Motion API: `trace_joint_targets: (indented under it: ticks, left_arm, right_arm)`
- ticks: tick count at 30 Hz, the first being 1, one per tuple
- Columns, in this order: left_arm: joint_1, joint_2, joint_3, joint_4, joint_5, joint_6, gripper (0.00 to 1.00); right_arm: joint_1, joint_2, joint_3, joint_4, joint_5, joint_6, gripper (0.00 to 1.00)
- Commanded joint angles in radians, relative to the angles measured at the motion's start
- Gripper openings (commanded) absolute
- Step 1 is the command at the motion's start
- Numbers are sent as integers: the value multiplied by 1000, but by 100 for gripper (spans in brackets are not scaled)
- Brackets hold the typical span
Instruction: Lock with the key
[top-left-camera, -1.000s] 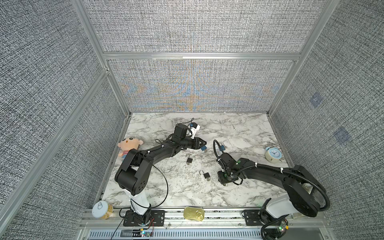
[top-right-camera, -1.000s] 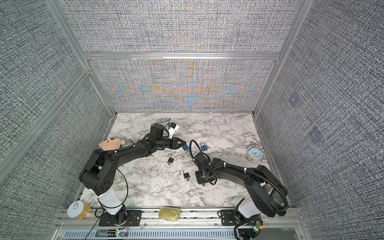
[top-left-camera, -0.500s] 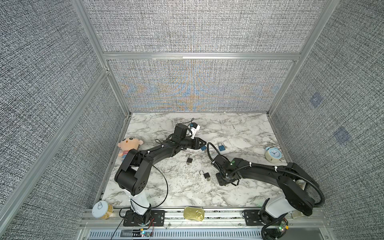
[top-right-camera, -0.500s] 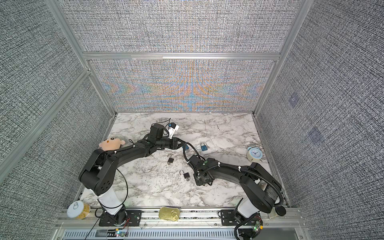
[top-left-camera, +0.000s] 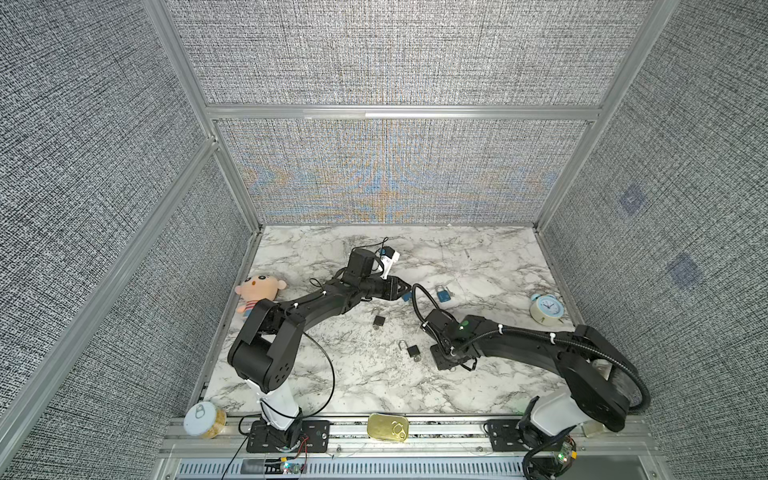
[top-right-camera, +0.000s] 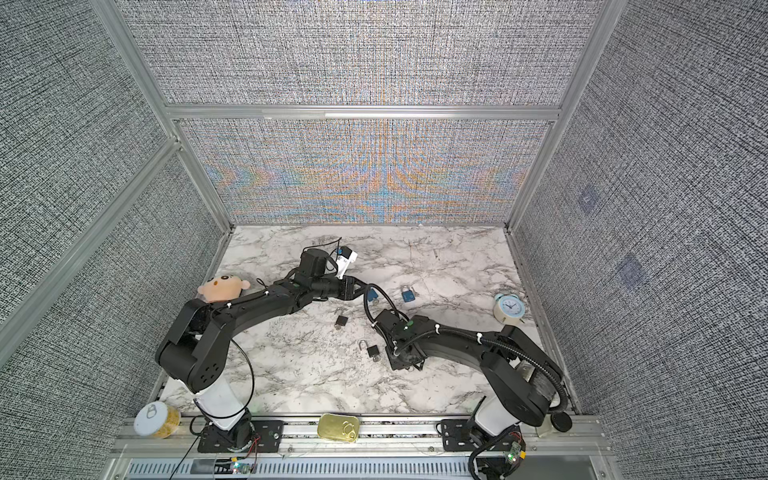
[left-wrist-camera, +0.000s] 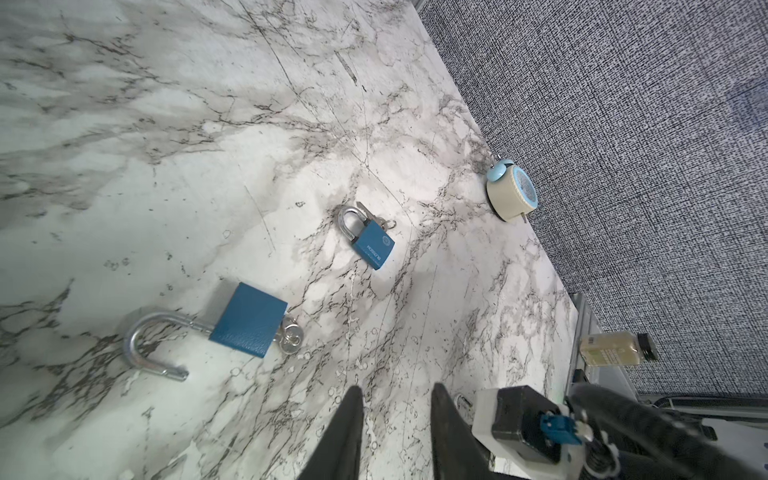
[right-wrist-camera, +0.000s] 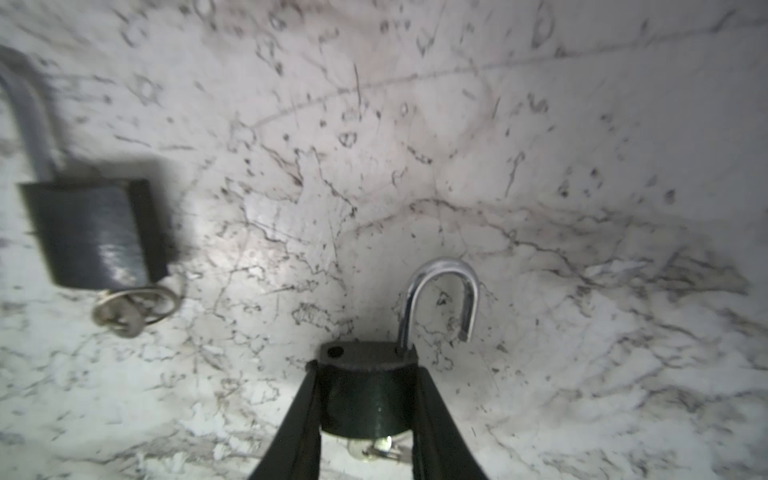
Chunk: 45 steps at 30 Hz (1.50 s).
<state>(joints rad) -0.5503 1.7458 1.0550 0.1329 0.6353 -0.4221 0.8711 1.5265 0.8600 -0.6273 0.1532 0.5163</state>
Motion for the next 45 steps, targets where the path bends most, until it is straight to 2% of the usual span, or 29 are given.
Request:
trace_joint_targets:
  ticks: [1,9,13,24,45]
  left_arm:
    - [-2,-14,-15,-37,32,17,31]
    - [-62,-19,-61,-48,98,7,32]
    - [-85,-9,-91,27,186,-41,34]
    - [-109,21,-111,159,292,-127,35]
    - [-144,95,-77,220,336,-167,31]
  right_arm:
    - [2,-26,31,2,19,-19,24]
    - [2,-91,125,15,-16,-73,24]
    - [2,-118,134,27,-42,-85,24]
    - [0,-137,129,34,-49,-87,25]
    - [0,-124,151,37,-53,-91,24]
